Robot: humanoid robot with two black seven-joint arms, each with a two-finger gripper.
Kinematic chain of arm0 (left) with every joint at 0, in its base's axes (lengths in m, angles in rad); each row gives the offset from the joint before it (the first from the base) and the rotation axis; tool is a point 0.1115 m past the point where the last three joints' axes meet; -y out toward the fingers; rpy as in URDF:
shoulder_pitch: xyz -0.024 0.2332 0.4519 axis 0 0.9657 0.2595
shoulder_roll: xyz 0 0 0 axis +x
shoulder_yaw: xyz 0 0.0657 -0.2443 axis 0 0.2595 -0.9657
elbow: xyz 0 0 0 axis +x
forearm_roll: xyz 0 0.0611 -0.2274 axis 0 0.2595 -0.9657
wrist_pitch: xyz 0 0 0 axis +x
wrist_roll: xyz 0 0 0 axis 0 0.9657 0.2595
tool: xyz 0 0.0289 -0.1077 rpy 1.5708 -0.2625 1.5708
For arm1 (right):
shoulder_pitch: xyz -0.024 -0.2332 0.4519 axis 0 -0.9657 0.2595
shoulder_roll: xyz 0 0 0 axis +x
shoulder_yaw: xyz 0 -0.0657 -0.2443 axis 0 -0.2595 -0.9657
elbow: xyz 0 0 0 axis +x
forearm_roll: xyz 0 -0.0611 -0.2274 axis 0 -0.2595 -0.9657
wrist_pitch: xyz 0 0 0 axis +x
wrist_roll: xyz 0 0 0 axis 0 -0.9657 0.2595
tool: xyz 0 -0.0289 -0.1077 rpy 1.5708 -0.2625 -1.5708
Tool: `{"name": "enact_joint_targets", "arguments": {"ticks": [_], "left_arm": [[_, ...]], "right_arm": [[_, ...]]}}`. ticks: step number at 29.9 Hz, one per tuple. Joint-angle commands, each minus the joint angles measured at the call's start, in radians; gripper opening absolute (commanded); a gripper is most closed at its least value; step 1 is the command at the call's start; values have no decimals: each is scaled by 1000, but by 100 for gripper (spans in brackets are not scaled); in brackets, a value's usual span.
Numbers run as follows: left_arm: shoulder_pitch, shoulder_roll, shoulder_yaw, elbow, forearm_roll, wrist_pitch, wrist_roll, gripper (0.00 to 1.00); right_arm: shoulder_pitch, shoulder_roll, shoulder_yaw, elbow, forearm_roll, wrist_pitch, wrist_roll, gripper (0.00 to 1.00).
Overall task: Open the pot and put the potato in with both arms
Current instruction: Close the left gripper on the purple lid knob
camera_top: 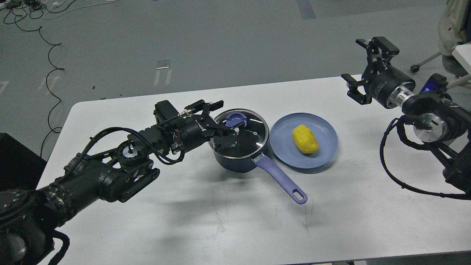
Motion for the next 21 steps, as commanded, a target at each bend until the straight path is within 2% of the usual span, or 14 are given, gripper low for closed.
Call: {"name": "enact_joint_targets", "arguments": {"ticks": [1, 21], "left_arm": [[0, -1, 1, 0, 2, 0, 0, 98], [8, -26, 3, -6, 5, 6, 0, 95]], "right_arm": [[-4, 0, 0, -1, 0, -1, 0, 100], [-6, -3, 0, -1, 0, -9, 1, 100]]}}
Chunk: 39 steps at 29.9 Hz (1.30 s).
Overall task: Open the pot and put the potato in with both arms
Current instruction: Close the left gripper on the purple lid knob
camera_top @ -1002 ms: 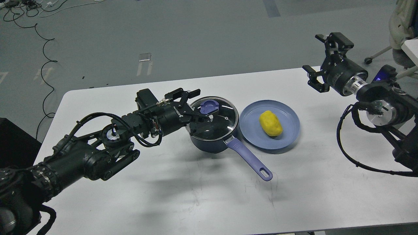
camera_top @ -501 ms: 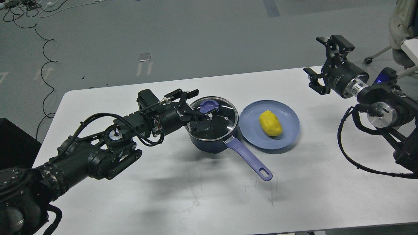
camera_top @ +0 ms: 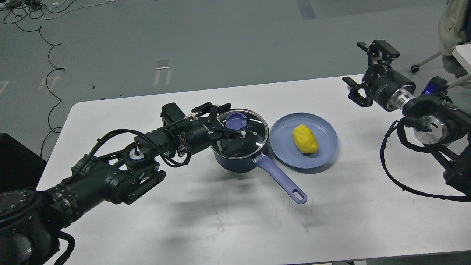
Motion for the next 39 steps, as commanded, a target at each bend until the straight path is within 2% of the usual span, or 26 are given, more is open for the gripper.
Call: {"name": "enact_joint_targets", "arguments": {"ticks": [1, 5, 28, 32, 36, 39], "left_arm": [[4, 0, 15, 1, -1, 0, 0, 94], [0, -1, 72, 7, -5, 2, 0, 93], [-14, -1, 74, 15, -58, 2, 0, 93], [-14, -1, 75, 36, -58, 2, 0, 85], [-14, -3, 77, 67, -58, 2, 0, 70], [-14, -3, 75, 67, -58, 2, 0, 69]], "right_arm": [[-1, -4, 0, 0, 0, -1, 1, 100], [-1, -4, 0, 0, 0, -2, 1, 100], [-8, -7, -2, -2, 0, -2, 3, 100], [-9, -14, -2, -2, 0, -2, 4, 100], [-9, -15, -2, -2, 0, -2, 6, 100], [-9, -15, -2, -3, -2, -2, 6, 100]]}}
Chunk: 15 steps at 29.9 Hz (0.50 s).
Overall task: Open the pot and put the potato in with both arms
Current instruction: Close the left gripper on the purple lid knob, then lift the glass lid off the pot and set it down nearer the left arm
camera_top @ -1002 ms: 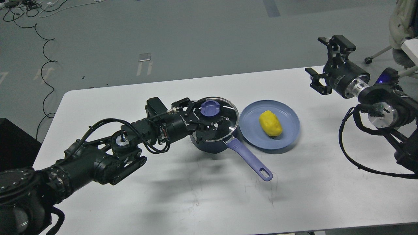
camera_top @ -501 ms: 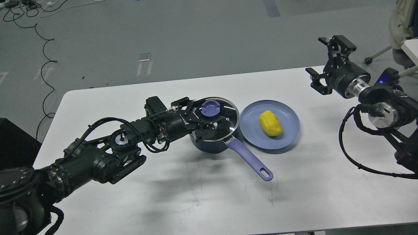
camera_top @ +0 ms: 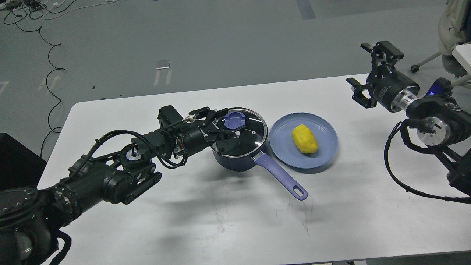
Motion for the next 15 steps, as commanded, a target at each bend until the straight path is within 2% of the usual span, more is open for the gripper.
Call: {"name": "enact_joint_targets", "arguments": {"ticks": [1, 8, 15], "left_arm": [[0, 0, 0, 2, 0, 0, 0, 67], [-1, 0, 0, -10, 0, 0, 0, 49], [-6, 1, 0, -24, 0, 0, 0, 47]], "right_arm": [[-1, 0, -1, -1, -2, 0, 0, 100], [-1, 0, -6, -14, -2, 0, 2, 100], [-4, 0, -11, -18, -2, -3, 2, 100]]}}
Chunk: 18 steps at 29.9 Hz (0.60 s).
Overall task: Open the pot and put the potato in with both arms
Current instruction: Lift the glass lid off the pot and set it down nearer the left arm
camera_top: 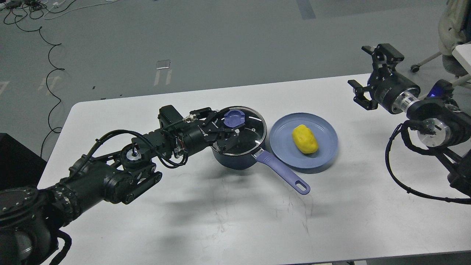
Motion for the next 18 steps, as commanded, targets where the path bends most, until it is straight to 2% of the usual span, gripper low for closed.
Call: {"name": "enact_joint_targets", "arguments": {"ticks": [1, 8, 12, 18], "left_arm": [[-8, 2, 0, -22, 0, 0, 0, 47], [-81, 58, -2, -134, -76, -9, 0, 47], [-115, 104, 0, -156, -139, -9, 0, 47], [-106, 256, 0, -160, -141, -8, 0, 47]], "right_arm": [[-1, 0, -2, 0, 0, 0, 0, 100], [-1, 0, -3, 0, 0, 0, 0, 100], [-1, 0, -5, 0, 0, 0, 0, 100], [-1, 2, -8, 3, 0, 0, 0, 100]]}}
